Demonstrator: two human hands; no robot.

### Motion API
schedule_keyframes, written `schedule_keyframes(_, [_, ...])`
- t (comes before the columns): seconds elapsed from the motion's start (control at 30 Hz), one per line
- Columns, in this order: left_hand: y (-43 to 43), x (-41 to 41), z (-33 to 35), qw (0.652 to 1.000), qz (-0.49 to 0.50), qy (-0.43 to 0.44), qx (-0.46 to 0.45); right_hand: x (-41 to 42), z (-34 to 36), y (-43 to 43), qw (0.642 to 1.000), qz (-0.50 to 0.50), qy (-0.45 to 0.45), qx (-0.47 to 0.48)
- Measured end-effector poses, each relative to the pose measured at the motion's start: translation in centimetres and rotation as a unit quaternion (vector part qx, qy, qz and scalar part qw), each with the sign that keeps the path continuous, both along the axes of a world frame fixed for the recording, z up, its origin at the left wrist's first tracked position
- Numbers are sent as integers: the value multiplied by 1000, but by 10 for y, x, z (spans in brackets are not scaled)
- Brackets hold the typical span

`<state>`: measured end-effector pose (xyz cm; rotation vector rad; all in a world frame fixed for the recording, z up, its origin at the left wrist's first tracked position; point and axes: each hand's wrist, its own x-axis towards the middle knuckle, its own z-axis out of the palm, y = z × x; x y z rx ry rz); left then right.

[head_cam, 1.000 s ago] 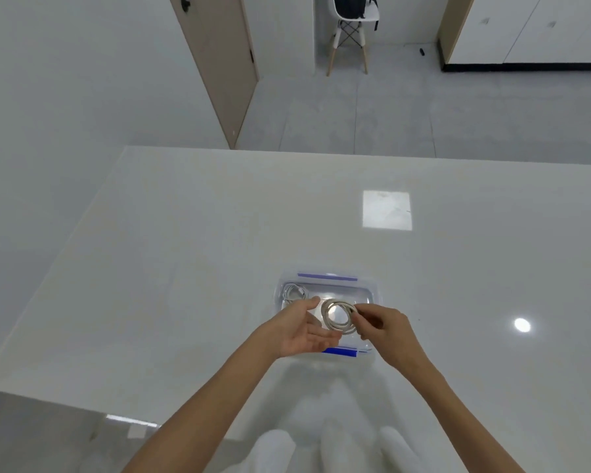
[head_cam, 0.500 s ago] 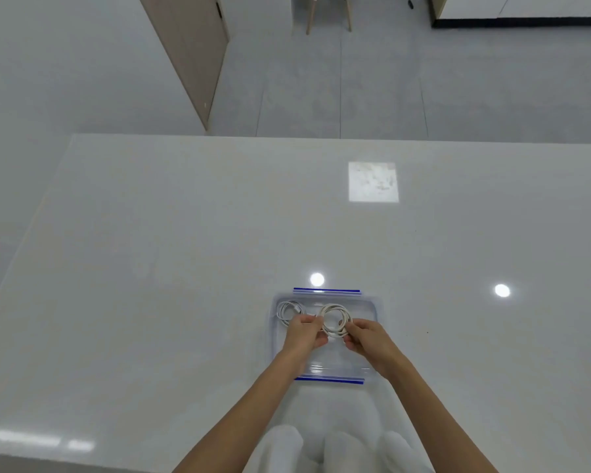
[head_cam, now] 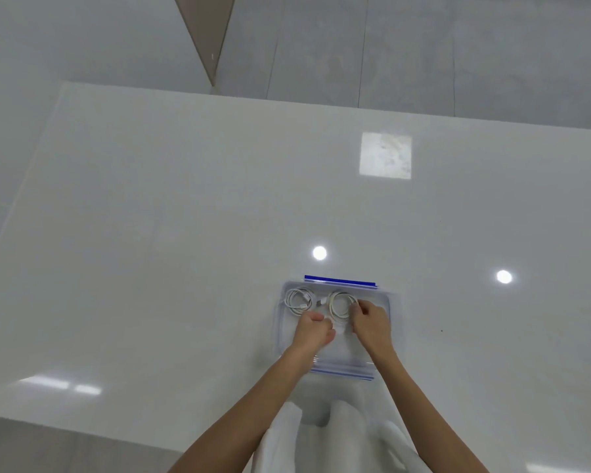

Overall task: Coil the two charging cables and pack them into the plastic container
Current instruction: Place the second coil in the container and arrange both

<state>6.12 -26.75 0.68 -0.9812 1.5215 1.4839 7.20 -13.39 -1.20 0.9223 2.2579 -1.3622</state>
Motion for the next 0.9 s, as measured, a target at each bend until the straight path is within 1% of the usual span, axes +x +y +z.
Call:
schedule_keyframes(0.1, [-6,3,0,1000,3,3,-3,1,-1,-5,999,-2,21,33])
schedule_keyframes(0.2, [-8,5,3,1000,7,17,-17,4,-1,-8,999,-50,9,18])
schedule_keyframes(0.3, [-5,5,2,998,-22,51,-37,5,1,-11,997,-73,25,2])
schedule_keyframes(0.4, [2,4,0,994,-53,80,-48,5,2,-14,997,-70,39,7])
schedule_keyframes(0.5, [13,2,2,989,-90,91,-72,7,-1,-14,996,-86,27,3])
schedule_keyframes(0.57, [17,0,1,985,-98,93,-103,9,-6,-12,994,-105,22,2])
schedule_keyframes(0.63, [17,-1,0,984,-86,90,-131,9,-8,-11,994,-109,30,-14])
schedule_keyframes(0.73, [17,-3,0,984,-58,87,-146,6,-10,-12,991,-118,35,-43])
schedule_keyframes(0.9, [20,1,2,994,25,53,-94,5,-12,-15,978,-184,33,-96])
